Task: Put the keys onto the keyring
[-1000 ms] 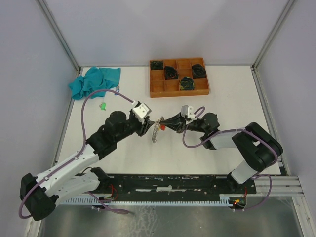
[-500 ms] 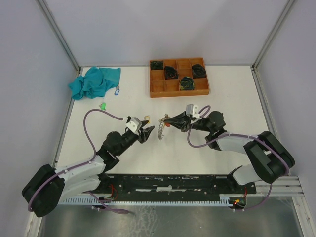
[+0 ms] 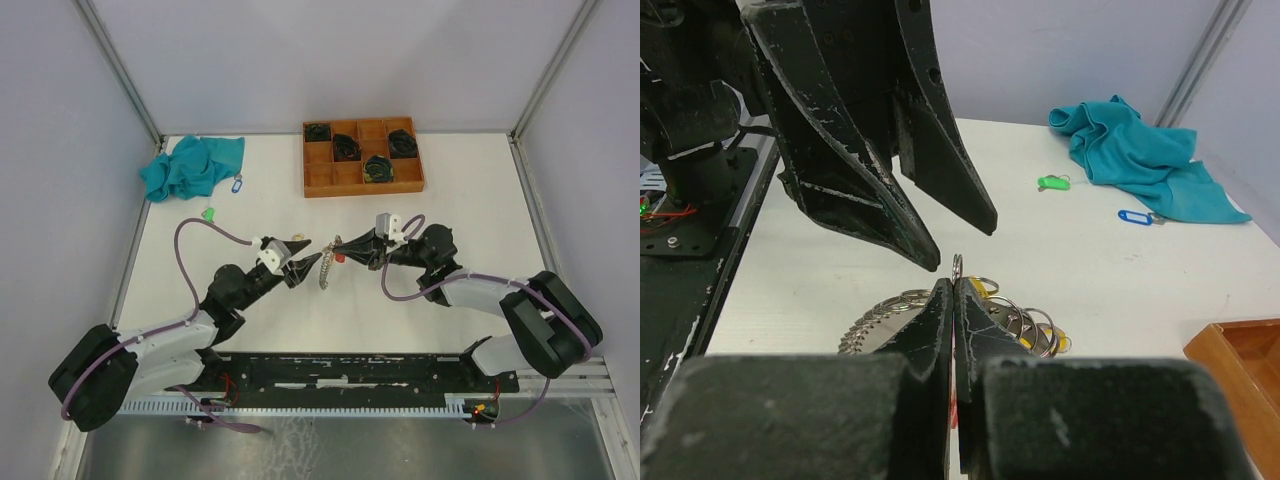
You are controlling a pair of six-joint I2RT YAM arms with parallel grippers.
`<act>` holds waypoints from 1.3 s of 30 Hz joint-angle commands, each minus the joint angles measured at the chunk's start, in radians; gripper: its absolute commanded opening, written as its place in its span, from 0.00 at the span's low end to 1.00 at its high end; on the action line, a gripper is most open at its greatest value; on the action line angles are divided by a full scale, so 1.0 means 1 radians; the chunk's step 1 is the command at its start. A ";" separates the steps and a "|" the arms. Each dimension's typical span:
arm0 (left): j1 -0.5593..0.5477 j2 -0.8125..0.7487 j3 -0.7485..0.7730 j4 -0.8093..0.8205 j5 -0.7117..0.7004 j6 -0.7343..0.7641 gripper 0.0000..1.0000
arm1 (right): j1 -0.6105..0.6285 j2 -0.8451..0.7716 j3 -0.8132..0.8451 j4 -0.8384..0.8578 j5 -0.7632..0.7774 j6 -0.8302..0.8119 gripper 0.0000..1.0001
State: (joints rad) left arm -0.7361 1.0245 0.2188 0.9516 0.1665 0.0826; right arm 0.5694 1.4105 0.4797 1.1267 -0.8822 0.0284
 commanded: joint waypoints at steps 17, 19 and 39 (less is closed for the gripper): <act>0.005 0.048 0.106 -0.047 0.115 0.105 0.36 | -0.002 -0.047 0.009 0.060 -0.062 0.019 0.01; 0.005 0.051 0.108 -0.048 0.120 0.105 0.34 | -0.002 -0.044 0.010 0.067 -0.071 0.025 0.01; 0.006 0.089 0.143 -0.086 0.236 0.110 0.03 | -0.001 -0.002 0.002 0.217 -0.051 0.111 0.01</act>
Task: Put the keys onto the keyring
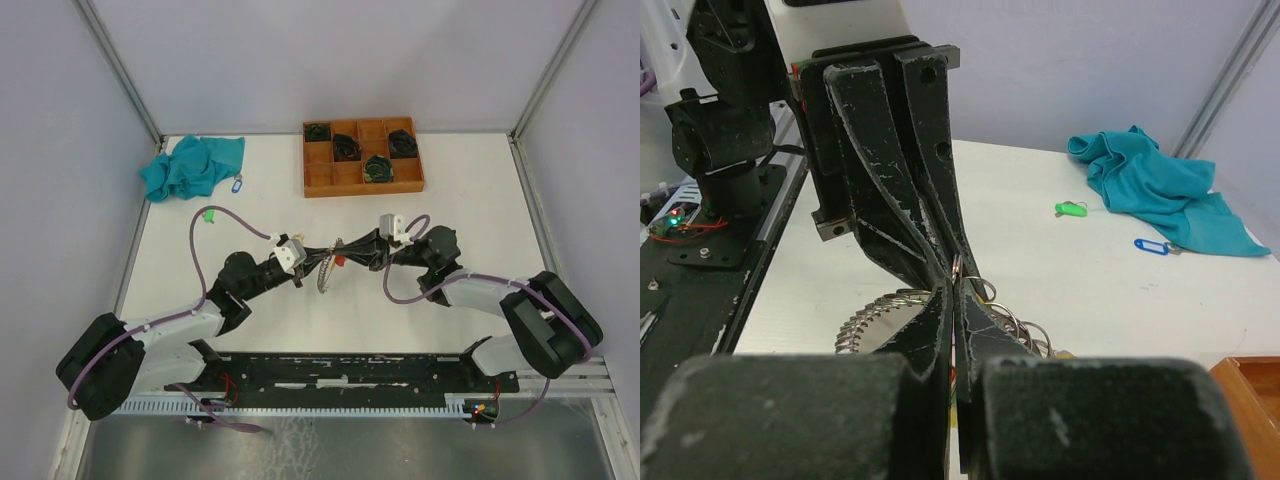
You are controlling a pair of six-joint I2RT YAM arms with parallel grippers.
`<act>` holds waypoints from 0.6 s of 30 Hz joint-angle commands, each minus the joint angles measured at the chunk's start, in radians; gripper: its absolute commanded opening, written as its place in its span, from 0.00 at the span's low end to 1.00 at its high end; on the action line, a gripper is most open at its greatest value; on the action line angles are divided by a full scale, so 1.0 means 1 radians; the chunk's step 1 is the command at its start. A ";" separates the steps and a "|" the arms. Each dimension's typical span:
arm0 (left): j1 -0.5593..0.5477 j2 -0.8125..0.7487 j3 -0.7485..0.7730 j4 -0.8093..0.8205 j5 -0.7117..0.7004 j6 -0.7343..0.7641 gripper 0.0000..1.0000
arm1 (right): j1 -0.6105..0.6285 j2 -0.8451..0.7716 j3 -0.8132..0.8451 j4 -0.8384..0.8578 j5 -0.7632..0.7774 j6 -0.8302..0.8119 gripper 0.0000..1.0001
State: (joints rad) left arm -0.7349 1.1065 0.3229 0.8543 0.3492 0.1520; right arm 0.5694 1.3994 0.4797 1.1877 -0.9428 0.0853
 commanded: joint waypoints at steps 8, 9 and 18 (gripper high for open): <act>-0.003 0.014 0.053 -0.030 0.097 0.039 0.03 | -0.002 0.029 -0.011 0.201 0.079 0.065 0.01; -0.009 0.012 0.055 -0.035 0.096 0.044 0.03 | -0.002 0.031 -0.013 0.200 0.085 0.063 0.01; -0.064 -0.055 0.066 -0.054 0.065 0.051 0.07 | 0.000 0.082 -0.010 0.209 0.093 0.059 0.01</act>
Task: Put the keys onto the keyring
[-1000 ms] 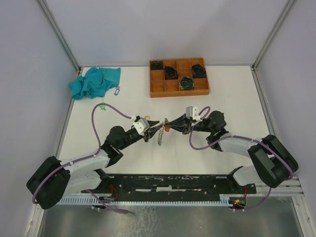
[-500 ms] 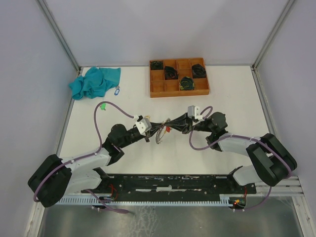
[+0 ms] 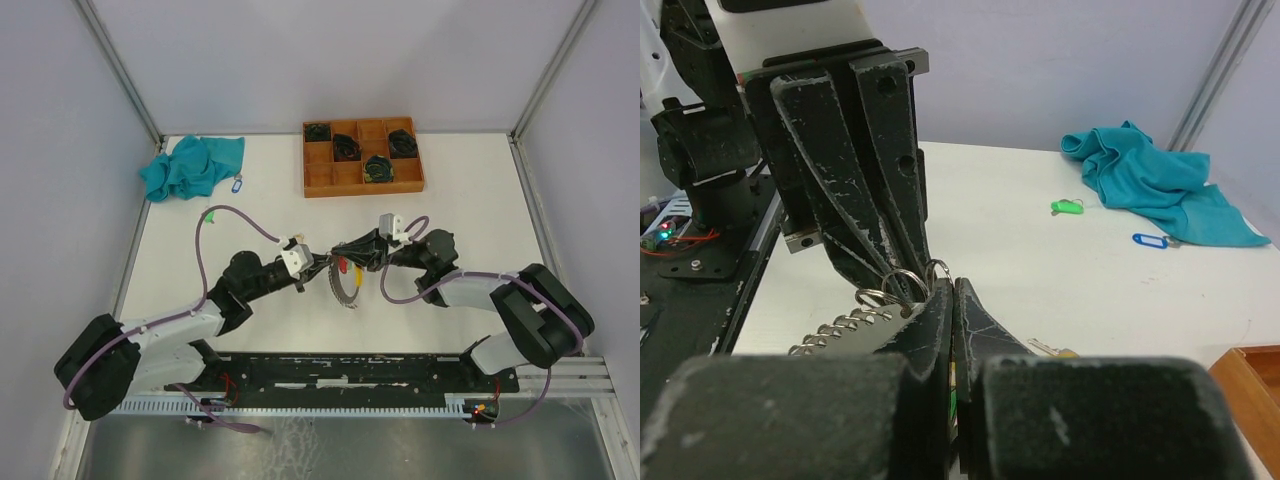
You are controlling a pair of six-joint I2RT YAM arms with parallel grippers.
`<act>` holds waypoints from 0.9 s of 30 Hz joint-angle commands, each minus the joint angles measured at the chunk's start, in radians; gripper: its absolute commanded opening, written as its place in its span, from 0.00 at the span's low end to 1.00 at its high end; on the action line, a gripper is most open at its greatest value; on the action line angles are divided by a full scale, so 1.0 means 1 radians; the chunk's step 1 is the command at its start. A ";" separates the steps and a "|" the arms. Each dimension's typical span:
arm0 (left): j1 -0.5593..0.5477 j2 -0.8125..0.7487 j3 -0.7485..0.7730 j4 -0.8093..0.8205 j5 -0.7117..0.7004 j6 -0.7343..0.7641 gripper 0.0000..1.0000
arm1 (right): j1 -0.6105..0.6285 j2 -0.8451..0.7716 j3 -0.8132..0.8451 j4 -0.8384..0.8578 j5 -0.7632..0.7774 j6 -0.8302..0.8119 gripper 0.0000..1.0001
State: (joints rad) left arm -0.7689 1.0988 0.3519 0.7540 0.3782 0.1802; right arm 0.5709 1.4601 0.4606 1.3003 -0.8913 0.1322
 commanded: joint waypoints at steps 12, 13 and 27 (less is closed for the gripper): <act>-0.031 -0.160 -0.068 0.121 -0.143 0.040 0.37 | -0.006 0.023 -0.002 0.137 0.000 0.036 0.01; -0.031 -0.165 -0.068 0.118 -0.143 0.044 0.37 | -0.007 0.022 -0.001 0.137 -0.005 0.039 0.01; -0.031 -0.123 -0.026 0.097 -0.084 0.062 0.29 | -0.008 0.022 0.014 0.142 -0.055 0.068 0.01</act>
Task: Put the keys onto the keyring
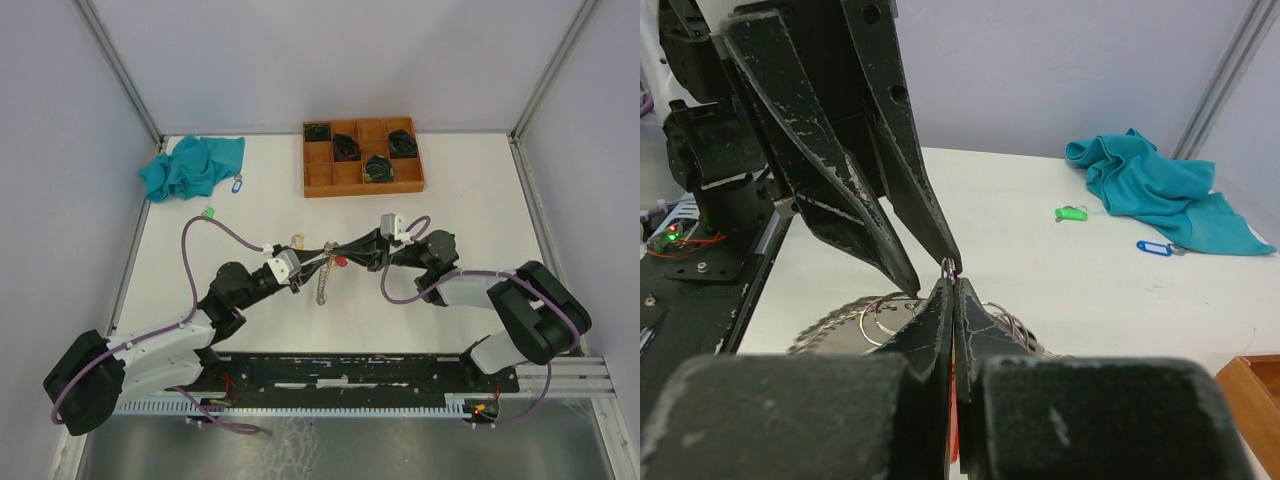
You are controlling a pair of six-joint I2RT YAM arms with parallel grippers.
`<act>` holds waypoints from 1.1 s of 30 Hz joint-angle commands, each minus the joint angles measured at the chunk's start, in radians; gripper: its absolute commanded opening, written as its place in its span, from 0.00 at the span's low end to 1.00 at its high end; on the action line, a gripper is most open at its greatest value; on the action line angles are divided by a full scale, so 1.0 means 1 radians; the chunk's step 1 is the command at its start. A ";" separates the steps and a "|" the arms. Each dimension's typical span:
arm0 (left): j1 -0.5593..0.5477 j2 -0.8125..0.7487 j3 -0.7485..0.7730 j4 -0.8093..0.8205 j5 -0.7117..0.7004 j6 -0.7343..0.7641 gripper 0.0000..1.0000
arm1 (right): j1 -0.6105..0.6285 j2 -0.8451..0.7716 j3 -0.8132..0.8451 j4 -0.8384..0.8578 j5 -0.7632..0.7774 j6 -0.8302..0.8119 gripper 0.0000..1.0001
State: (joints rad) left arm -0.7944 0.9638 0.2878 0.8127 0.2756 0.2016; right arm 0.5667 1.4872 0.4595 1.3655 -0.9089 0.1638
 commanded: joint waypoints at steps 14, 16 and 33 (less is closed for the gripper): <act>-0.001 0.050 0.049 0.060 0.026 0.029 0.29 | -0.004 -0.006 0.028 0.076 -0.088 0.058 0.01; 0.000 0.049 0.049 0.063 0.030 0.027 0.28 | -0.003 -0.003 0.031 0.077 -0.104 0.064 0.01; 0.002 0.014 0.073 -0.035 0.048 0.019 0.03 | -0.005 -0.017 0.045 -0.037 -0.175 0.023 0.02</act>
State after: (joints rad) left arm -0.7933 1.0084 0.2977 0.7998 0.3218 0.2024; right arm 0.5541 1.4879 0.4618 1.3613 -1.0218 0.2024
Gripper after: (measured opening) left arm 0.048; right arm 0.012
